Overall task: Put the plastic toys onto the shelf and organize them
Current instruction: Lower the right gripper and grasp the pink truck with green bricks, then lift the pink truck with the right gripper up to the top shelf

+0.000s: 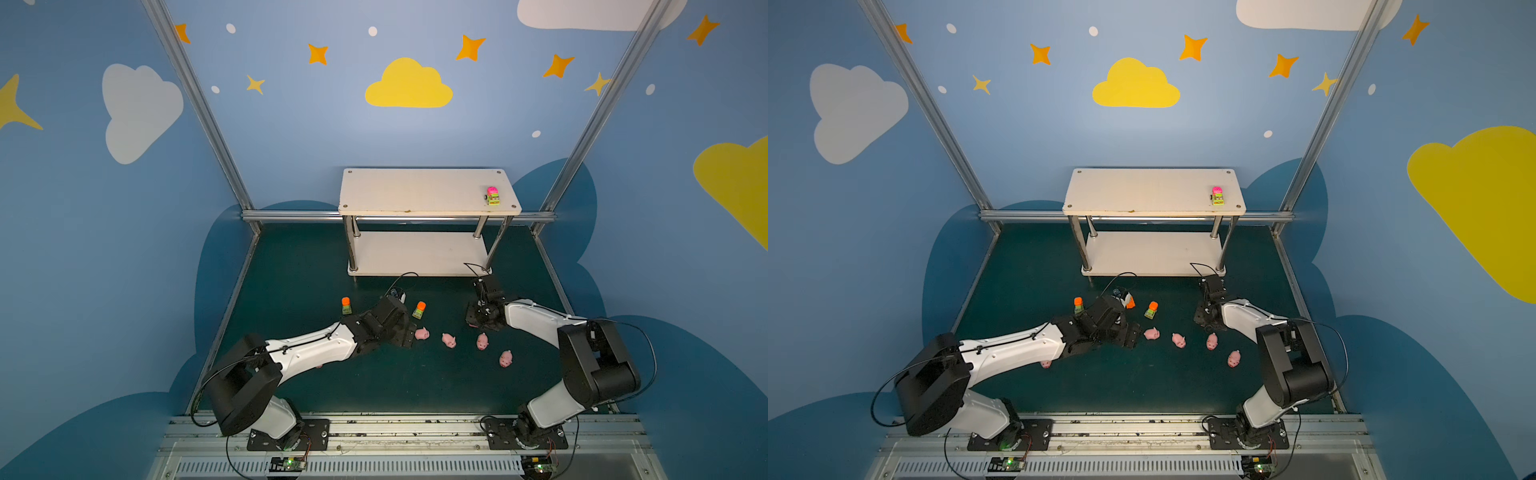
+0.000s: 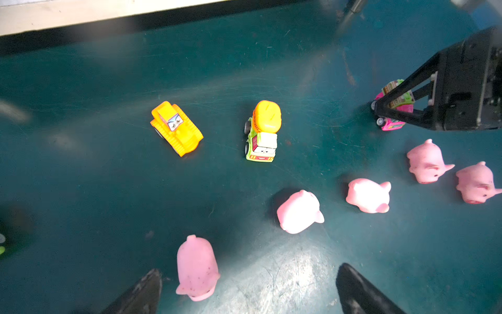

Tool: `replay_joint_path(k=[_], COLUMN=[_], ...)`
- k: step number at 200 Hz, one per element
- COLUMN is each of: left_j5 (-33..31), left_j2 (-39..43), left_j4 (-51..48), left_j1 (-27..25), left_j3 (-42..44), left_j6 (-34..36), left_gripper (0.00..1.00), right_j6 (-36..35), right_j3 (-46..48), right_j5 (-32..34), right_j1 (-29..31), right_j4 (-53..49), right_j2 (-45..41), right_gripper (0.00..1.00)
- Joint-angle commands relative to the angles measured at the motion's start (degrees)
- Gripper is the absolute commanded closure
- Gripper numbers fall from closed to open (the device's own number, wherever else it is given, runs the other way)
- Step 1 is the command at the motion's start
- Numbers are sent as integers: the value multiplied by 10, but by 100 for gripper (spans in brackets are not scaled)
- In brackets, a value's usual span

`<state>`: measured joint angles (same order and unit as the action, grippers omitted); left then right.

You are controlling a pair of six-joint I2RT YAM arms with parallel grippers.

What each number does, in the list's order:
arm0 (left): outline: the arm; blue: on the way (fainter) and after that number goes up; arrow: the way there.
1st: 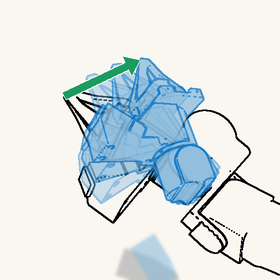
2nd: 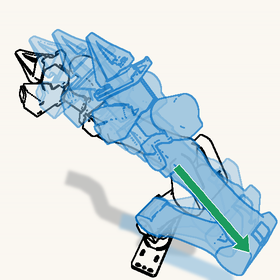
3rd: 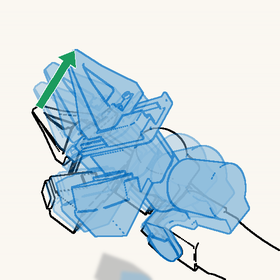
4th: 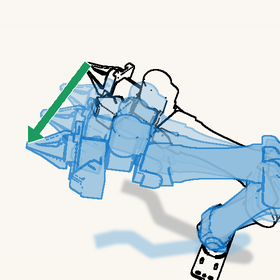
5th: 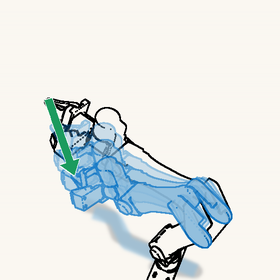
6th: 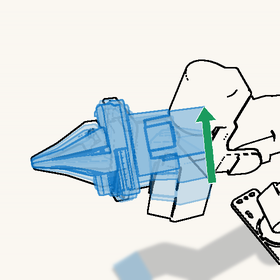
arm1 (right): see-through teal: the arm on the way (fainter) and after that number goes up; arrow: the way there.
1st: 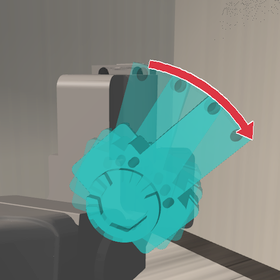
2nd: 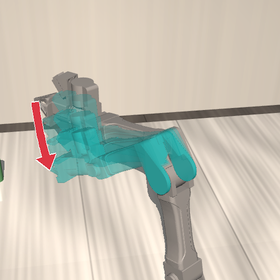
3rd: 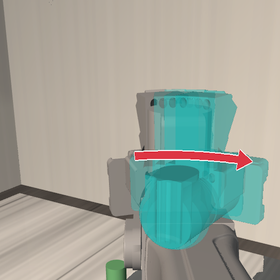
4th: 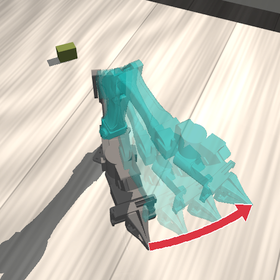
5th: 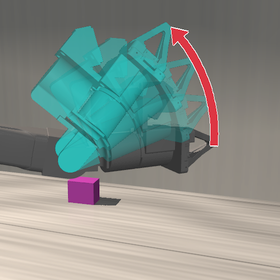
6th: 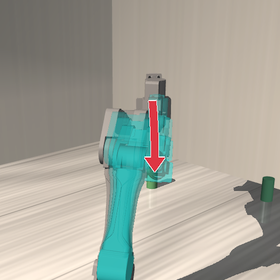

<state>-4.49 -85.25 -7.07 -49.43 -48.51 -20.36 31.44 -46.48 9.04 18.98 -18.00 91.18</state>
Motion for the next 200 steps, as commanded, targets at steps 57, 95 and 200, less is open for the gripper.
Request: replay_joint_path(k=[57, 95, 200], left_j5=[2, -6, -54], left_j2=[41, 68, 233], left_j4=[5, -6, -89], left_j1=[14, 16, 16], left_j3=[31, 37, 55], left_j6=[3, 6, 13], left_gripper=[0, 0, 0], right_j6=[-21, -32, -86], right_j3=[-52, -97, -247], right_j5=[51, 51, 31], right_j1=[50, 86, 175], right_j4=[-64, -118, -266], right_j2=[8, -24, -146], right_gripper=[78, 79, 78])
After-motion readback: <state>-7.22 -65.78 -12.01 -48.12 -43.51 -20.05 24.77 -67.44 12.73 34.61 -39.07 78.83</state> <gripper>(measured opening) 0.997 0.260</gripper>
